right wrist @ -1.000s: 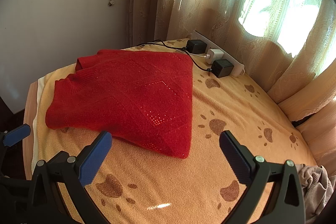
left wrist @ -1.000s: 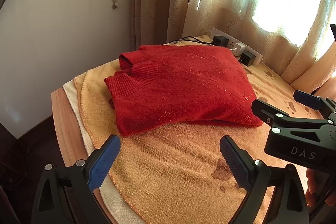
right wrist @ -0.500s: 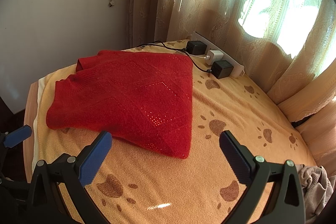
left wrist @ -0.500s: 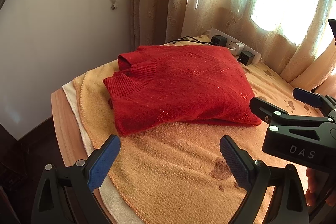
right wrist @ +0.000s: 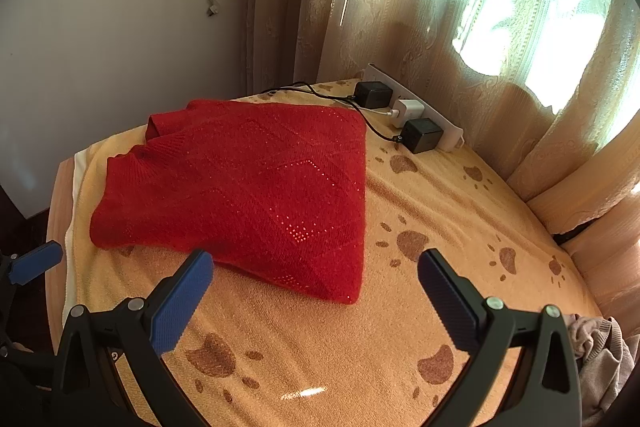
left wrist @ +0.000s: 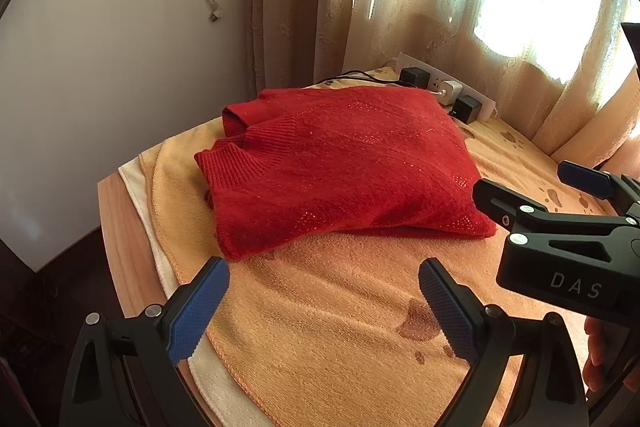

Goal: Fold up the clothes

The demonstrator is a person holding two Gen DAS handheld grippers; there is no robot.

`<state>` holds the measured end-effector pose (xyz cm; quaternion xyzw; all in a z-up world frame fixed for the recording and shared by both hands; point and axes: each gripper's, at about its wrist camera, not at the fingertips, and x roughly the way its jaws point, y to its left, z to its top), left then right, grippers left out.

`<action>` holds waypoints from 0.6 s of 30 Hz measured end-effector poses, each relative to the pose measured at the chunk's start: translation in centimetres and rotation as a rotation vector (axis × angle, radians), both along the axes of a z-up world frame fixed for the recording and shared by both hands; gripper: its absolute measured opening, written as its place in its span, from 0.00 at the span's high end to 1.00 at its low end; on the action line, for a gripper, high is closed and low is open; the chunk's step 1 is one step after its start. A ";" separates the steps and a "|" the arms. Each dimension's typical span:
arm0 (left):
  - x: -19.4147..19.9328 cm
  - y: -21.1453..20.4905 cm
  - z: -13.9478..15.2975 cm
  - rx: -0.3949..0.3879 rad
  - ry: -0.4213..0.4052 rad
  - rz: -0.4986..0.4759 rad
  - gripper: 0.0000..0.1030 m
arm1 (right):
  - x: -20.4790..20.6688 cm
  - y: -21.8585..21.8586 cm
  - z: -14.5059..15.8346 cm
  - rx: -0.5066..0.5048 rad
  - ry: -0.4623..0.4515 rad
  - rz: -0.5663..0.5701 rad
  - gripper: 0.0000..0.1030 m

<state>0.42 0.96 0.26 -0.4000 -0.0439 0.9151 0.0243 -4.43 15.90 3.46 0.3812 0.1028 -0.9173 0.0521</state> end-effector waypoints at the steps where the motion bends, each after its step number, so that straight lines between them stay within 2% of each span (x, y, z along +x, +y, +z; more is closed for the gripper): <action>1: 0.0 0.0 0.0 0.000 0.000 0.000 0.05 | 0.1 0.0 0.0 0.004 0.005 -0.003 0.00; 18: 0.0 0.5 0.0 0.003 -0.005 -0.009 0.05 | 0.2 -0.2 0.3 0.017 0.024 -0.010 0.00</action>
